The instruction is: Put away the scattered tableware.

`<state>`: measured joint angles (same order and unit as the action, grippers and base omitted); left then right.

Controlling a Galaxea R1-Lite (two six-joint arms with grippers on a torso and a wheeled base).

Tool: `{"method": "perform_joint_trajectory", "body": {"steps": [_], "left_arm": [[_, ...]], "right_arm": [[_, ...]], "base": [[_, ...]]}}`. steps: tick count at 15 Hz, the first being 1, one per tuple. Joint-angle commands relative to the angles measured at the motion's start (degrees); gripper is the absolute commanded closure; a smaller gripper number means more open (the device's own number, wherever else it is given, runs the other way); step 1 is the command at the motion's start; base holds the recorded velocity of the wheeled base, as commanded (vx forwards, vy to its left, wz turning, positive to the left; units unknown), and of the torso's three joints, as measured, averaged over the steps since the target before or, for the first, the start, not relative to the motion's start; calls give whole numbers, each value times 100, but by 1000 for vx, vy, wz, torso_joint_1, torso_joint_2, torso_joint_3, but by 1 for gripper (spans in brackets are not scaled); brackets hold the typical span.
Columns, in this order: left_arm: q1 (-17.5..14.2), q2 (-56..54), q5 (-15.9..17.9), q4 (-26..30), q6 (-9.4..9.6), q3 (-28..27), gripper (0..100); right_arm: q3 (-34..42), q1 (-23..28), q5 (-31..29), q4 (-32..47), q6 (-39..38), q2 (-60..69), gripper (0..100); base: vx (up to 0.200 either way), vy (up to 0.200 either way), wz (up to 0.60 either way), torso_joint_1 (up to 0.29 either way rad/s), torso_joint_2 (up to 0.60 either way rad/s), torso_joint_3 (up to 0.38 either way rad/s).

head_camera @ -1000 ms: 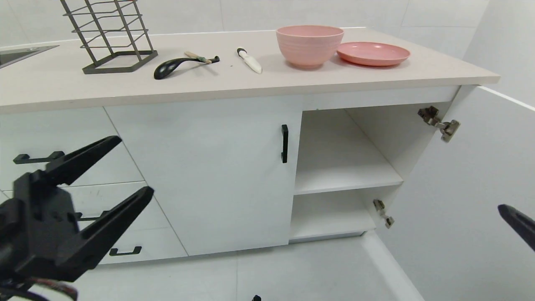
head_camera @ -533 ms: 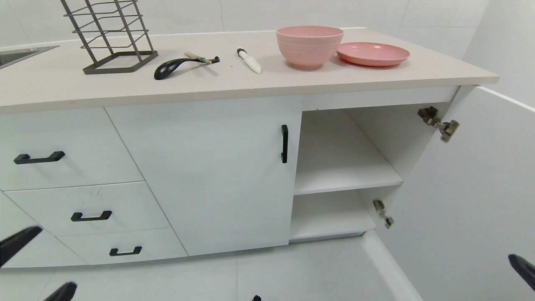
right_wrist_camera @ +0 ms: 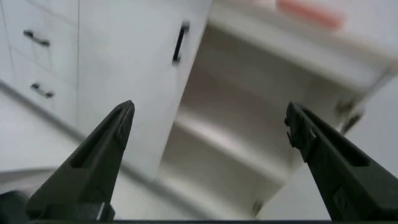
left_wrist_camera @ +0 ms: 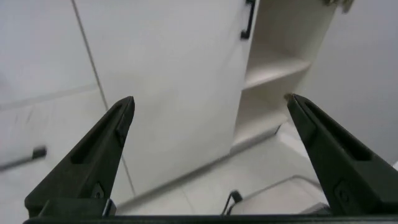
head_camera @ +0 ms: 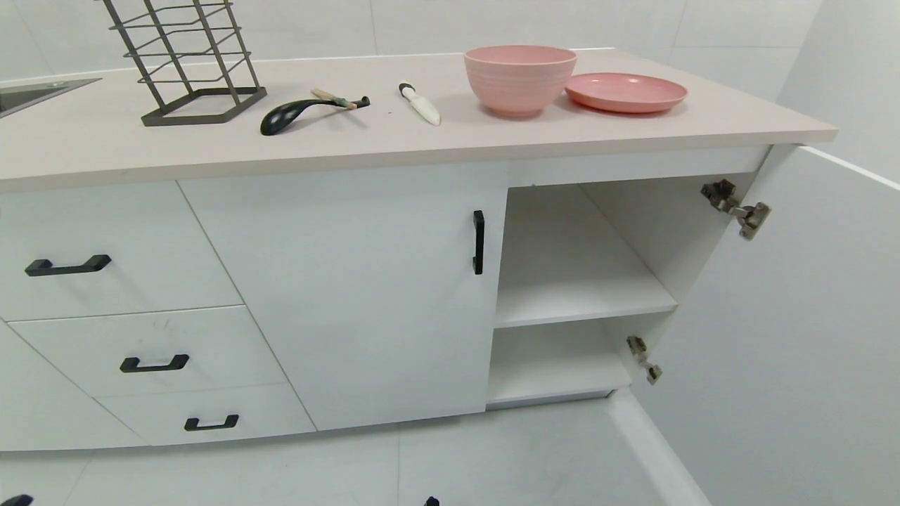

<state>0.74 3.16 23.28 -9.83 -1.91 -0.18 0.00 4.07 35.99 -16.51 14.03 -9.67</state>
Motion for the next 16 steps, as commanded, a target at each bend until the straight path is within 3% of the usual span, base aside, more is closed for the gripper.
{"method": "perform_joint_trajectory", "body": {"steps": [1, 2, 4, 5, 6, 10, 13, 16], "left_arm": [[-83, -316, -201, 359, 86, 18, 0], [-83, -316, -808, 710, 147, 9, 0], [-83, -316, -1792, 772, 481, 18, 0], [-83, -316, -2082, 956, 517, 18, 0], [-74, -316, -2302, 1000, 323, 18, 0], [-74, -316, -2223, 991, 227, 18, 0], [-74, -316, -2214, 983, 235, 18, 0], [-74, -316, -2214, 991, 235, 18, 0]], "right_arm": [[0, 23, -452, 833, -50, 483, 0], [0, 32, -813, 1246, -67, 483, 0], [0, 41, -1990, 1238, -85, 483, 0], [0, 41, -2280, 1238, -102, 483, 0], [0, 41, -2518, 1246, -252, 475, 0], [0, 32, -2913, 1281, -1386, 483, 0], [-18, 41, -3511, 1747, -1342, 483, 0], [0, 32, -3449, 1633, -1350, 483, 0]], "base": [[0, 0, 0, 0, 0, 0], [0, 0, 0, 0, 0, 0], [0, 0, 0, 0, 0, 0], [0, 0, 0, 0, 0, 0], [0, 0, 0, 0, 0, 0], [0, 0, 0, 0, 0, 0], [0, 0, 0, 0, 0, 0], [0, 0, 0, 0, 0, 0]]}}
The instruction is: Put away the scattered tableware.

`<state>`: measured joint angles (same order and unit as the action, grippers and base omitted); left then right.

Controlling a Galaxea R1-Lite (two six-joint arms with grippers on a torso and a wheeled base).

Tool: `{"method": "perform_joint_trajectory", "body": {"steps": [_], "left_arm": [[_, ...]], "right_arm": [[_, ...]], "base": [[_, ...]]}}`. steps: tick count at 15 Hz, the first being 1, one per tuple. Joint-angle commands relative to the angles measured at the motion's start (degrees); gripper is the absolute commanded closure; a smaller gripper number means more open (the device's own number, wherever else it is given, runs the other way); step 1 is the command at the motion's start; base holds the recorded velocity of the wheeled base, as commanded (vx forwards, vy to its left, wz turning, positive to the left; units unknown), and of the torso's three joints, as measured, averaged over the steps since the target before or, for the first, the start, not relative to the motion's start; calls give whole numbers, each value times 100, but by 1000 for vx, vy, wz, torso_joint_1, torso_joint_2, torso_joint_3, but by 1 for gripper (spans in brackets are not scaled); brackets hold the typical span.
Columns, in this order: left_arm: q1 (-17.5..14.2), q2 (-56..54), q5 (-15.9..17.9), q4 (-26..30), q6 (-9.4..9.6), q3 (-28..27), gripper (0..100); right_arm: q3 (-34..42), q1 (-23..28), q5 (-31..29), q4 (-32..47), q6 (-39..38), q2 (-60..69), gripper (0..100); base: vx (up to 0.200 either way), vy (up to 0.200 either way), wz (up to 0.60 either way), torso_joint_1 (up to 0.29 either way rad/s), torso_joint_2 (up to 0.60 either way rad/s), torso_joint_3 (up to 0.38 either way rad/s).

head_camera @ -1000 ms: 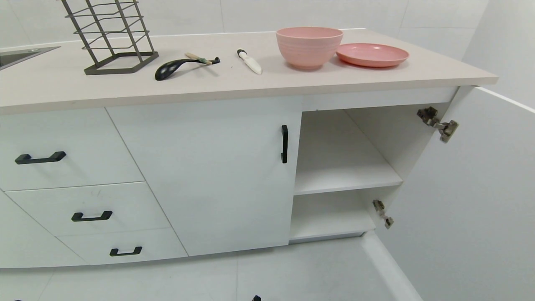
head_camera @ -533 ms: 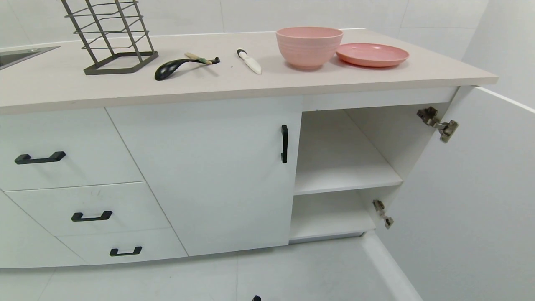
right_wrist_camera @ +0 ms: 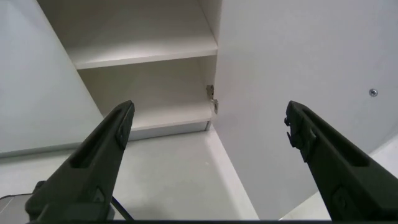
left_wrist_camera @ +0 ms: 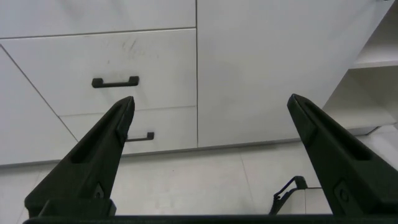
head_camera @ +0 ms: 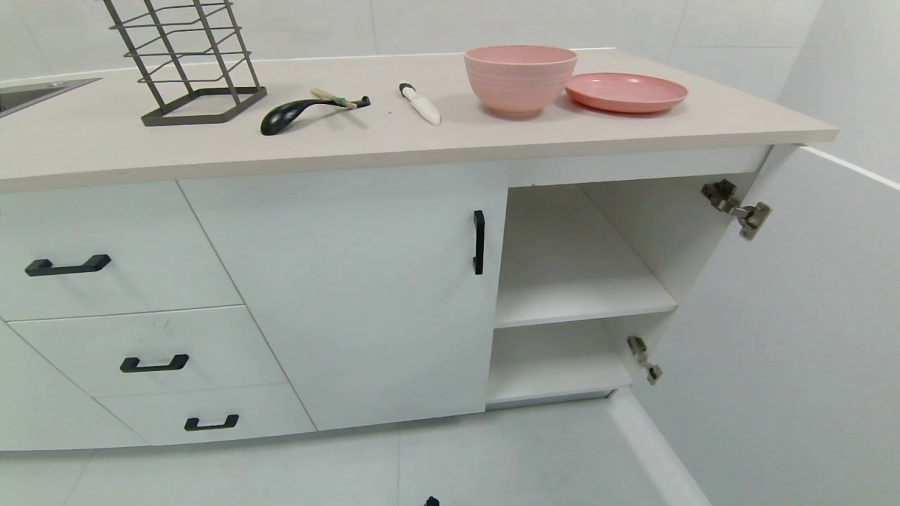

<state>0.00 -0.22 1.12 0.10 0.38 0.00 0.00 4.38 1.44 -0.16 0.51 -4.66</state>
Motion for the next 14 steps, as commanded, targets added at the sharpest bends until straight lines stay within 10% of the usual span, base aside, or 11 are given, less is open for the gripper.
{"method": "perform_joint_trajectory", "body": {"steps": [1, 14], "left_arm": [[0, 22, -7, -1, -3, 0, 0], [0, 22, -51, -1, -82, 0, 0]], "right_arm": [[0, 2, 6, -2, 2, -18, 0], [0, -7, 6, -2, -7, -27, 0]], "base": [[0, 0, 0, 0, 0, 0], [31, -92, 0, 3, 2, 1]]}}
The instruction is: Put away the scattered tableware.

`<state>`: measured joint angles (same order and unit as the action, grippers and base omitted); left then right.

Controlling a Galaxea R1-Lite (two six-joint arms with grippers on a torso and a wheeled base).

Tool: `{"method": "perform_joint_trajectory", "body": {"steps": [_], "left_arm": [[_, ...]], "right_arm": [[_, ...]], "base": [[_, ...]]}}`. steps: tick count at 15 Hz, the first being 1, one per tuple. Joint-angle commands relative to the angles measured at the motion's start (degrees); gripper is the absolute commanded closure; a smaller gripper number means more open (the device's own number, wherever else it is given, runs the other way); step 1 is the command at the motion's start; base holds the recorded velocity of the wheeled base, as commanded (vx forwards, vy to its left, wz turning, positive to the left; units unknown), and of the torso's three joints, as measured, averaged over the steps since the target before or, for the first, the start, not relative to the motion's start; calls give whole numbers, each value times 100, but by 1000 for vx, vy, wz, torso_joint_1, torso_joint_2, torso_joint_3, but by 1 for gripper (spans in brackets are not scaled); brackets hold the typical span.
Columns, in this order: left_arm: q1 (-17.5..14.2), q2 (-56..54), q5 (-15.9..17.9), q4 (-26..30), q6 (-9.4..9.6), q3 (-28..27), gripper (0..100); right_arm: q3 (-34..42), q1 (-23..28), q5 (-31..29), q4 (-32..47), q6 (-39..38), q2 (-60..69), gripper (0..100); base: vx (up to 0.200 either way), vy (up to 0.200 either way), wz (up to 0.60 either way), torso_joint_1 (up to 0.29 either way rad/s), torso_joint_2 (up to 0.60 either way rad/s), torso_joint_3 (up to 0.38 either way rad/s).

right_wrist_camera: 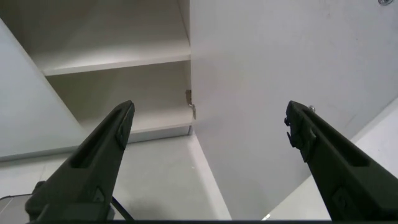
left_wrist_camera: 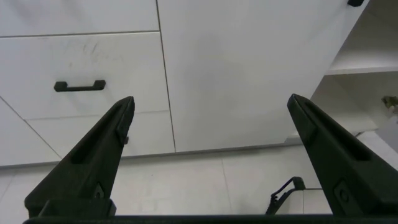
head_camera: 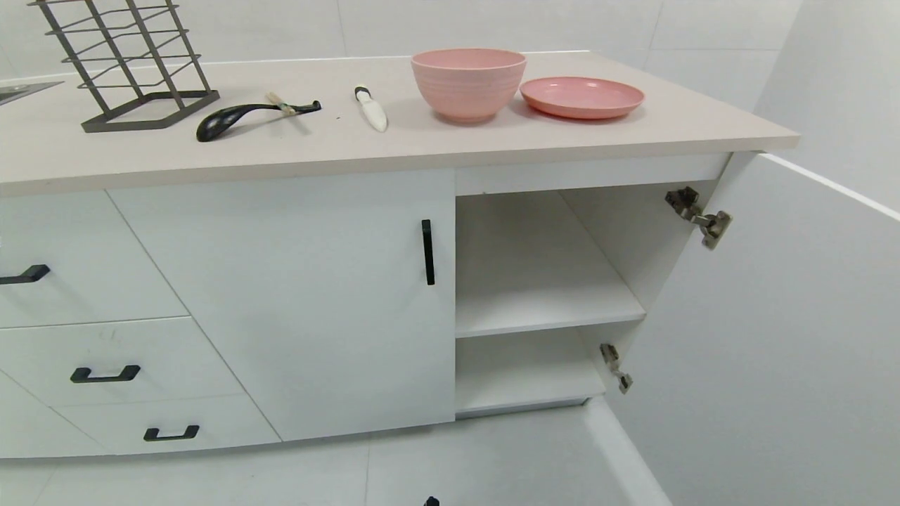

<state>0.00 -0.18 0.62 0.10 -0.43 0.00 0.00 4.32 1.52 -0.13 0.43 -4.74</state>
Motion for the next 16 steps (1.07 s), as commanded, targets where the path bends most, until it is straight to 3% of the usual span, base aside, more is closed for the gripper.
{"method": "perform_joint_trajectory", "body": {"steps": [1, 10, 13, 16], "left_arm": [[0, 18, -1, -1, -10, 0, 0], [0, 18, -1, -1, -10, 0, 0], [0, 18, -1, -1, -1, 0, 0], [0, 18, -1, -1, -10, 0, 0]], "right_arm": [[0, -1, -3, -4, 1, -18, 0], [0, -1, -3, -4, 1, -18, 0], [0, -1, -3, -4, 1, -18, 0], [0, -1, -3, -4, 1, -18, 0]], "base": [[200, 0, 0, -7, 2, 12], [22, 0, 0, 0, 0, 1], [200, 0, 0, -2, -1, 2], [0, 0, 0, 0, 0, 0]]}}
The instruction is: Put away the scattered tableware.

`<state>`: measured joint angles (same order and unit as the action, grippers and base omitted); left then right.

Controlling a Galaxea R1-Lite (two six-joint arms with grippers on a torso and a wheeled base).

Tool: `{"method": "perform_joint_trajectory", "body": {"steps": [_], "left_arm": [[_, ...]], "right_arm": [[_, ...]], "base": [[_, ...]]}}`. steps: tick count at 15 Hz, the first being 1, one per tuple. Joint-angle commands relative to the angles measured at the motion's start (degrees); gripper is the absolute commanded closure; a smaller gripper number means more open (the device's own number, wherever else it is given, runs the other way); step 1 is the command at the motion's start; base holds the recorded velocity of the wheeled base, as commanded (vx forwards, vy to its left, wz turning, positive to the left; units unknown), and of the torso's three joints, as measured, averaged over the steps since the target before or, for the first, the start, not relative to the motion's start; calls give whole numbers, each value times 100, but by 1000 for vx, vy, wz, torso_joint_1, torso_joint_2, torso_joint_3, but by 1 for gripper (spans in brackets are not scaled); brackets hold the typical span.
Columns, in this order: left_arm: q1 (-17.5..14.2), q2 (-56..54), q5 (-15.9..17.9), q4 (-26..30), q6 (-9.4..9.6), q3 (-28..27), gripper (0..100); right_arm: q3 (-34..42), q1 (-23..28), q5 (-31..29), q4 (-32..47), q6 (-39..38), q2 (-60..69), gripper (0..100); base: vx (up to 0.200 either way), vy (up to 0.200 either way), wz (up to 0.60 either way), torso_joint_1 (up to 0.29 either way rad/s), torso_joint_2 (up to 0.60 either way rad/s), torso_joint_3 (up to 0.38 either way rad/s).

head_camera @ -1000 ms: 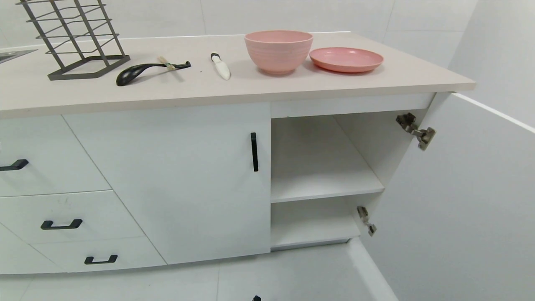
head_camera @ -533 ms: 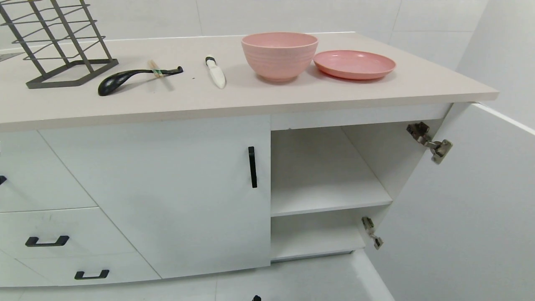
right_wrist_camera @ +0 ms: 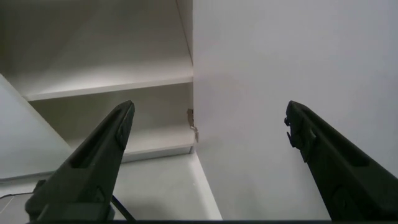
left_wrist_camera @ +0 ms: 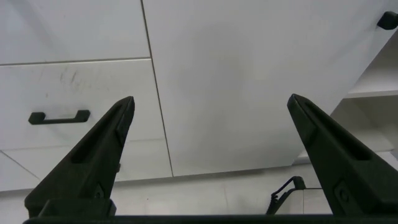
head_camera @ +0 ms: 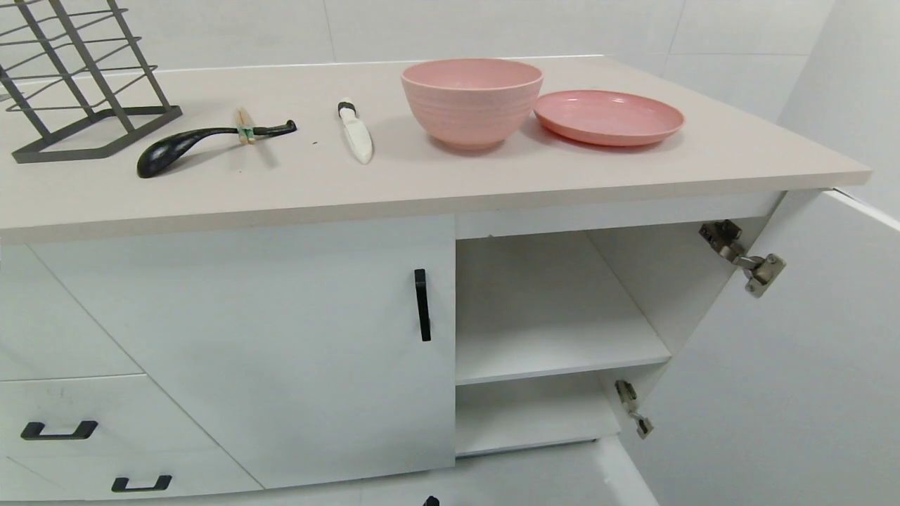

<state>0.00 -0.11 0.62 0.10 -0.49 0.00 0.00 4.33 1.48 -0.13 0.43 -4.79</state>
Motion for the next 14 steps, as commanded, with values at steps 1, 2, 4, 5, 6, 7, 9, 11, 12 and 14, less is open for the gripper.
{"method": "perform_joint_trajectory", "body": {"steps": [1, 2, 4, 5, 6, 7, 9, 11, 12, 14], "left_arm": [[0, 11, -1, -1, -4, 0, 0], [0, 11, -1, -10, -22, 0, 0], [0, 11, 8, -1, 14, 0, 0], [0, 11, 17, -1, 5, 0, 0], [0, 11, 8, -10, -22, 0, 0], [0, 11, -1, -10, -30, 0, 0], [0, 11, 8, -10, -22, 0, 0], [0, 11, 8, -10, -22, 0, 0], [0, 11, 8, -10, -4, 0, 0], [0, 11, 8, -10, -13, 0, 0]], "right_arm": [[0, -2, 2, -4, 1, -13, 0], [0, -2, 2, -4, 1, -13, 0], [0, -2, 2, -4, 1, -13, 0], [0, -2, 2, -4, 1, -13, 0], [0, -2, 2, -4, 1, -13, 0], [0, -2, 2, -4, 1, -13, 0], [0, -2, 2, -4, 1, -13, 0], [0, -2, 2, -4, 1, -13, 0], [0, -2, 2, -4, 1, -13, 0], [0, -2, 2, -4, 1, -13, 0]], "base": [[0, 0, 0, 0, 0, 0], [0, 0, 0, 0, 0, 0], [100, 100, 0, 1, 1, 4], [0, 0, 0, 0, 0, 0], [0, 0, 0, 0, 0, 0], [0, 0, 0, 0, 0, 0], [0, 0, 0, 0, 0, 0], [100, 0, 0, 1, 1, 1], [200, 0, 0, 2, 2, 7], [100, 0, 0, -4, -1, 9]]}}
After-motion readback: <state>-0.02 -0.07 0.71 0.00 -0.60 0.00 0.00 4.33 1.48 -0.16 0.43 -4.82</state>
